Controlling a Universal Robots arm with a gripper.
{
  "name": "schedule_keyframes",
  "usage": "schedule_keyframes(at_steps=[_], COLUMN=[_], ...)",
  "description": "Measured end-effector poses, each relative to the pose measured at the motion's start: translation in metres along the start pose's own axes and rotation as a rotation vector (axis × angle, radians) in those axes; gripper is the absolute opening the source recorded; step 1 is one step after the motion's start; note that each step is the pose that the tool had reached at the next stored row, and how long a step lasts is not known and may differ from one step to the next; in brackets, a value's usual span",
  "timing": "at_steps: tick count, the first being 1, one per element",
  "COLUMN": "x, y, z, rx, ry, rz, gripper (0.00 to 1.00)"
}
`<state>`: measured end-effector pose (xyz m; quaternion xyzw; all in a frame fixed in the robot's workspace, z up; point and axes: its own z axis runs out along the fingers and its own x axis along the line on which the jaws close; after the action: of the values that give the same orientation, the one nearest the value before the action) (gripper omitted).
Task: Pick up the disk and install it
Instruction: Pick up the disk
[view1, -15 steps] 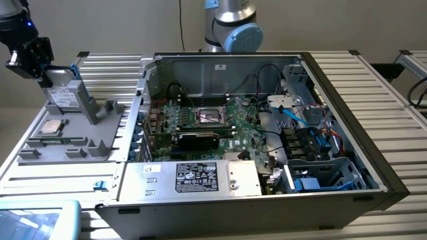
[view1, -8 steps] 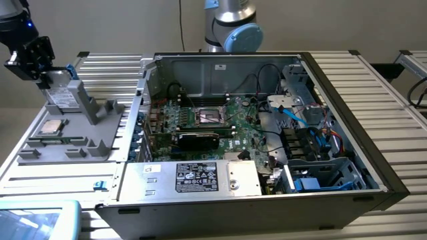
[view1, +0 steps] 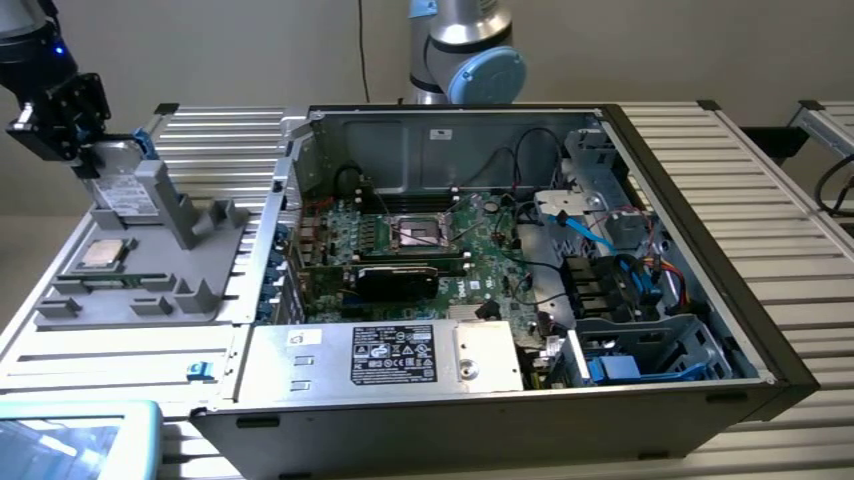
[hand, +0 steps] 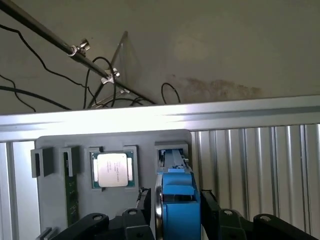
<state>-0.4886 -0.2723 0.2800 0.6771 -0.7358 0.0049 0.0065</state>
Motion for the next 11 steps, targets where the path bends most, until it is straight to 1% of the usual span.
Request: schedule_keyframes(at_steps=[5, 6, 8, 11], x=[0.0, 0.0001, 0.0003, 0.0012], y=[-0.0003, -0.0003, -0.0004, -0.0005], z=[0.0001, 0.0001, 0.0, 0.0], rx=[-0.0011, -0.0013, -0.0024, -0.0032], ry=[0.0001, 0.0001, 0.0002, 0.0003], rz=[0.0, 0.0, 0.0, 0.001], gripper=[0.52, 0.5, 0.37, 0.37])
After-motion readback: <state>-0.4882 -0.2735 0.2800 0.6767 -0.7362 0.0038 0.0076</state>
